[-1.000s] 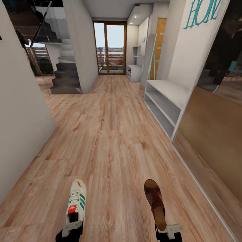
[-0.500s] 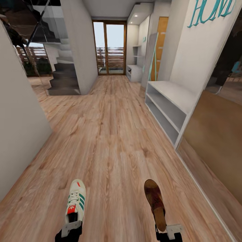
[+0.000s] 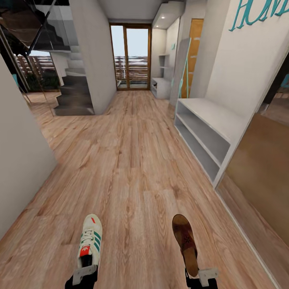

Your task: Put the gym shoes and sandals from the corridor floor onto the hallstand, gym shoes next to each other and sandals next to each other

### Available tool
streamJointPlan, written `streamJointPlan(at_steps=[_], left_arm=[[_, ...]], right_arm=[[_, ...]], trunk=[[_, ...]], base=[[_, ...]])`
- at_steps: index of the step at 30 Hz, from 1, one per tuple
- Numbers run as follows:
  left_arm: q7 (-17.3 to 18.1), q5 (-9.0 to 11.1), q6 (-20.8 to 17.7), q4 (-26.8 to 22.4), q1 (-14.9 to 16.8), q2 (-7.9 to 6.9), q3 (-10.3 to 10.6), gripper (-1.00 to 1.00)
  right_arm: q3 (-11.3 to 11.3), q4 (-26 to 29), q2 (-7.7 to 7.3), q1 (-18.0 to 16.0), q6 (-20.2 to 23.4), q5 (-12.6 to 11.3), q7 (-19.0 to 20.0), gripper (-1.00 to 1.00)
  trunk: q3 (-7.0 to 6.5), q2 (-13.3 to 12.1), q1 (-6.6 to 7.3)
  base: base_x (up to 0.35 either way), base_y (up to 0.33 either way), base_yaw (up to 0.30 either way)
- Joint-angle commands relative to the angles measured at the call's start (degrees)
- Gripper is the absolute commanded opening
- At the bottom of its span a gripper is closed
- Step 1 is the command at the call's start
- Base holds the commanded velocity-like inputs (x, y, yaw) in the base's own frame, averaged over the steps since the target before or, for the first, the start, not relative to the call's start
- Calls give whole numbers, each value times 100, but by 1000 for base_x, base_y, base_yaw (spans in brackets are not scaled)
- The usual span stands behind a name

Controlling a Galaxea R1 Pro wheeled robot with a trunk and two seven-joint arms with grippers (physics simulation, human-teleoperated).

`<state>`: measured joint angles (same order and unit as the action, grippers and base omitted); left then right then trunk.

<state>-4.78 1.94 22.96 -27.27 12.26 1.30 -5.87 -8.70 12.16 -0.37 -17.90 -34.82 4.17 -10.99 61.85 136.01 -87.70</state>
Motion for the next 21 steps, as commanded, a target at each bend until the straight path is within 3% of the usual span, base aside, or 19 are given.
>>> streamJointPlan(at_steps=[1,21], left_arm=[[-5,16,19,4,1,5,-7,-100],[-4,17,24,11,-4,16,-2,-100]], right_arm=[[-31,-4,-3,-3,-27,41,-59,-100],[-24,-12,14,-3,-157,40,-53,-100]], trunk=[[5,2,-2],[5,2,-2]], base=[[340,0,0],[340,0,0]])
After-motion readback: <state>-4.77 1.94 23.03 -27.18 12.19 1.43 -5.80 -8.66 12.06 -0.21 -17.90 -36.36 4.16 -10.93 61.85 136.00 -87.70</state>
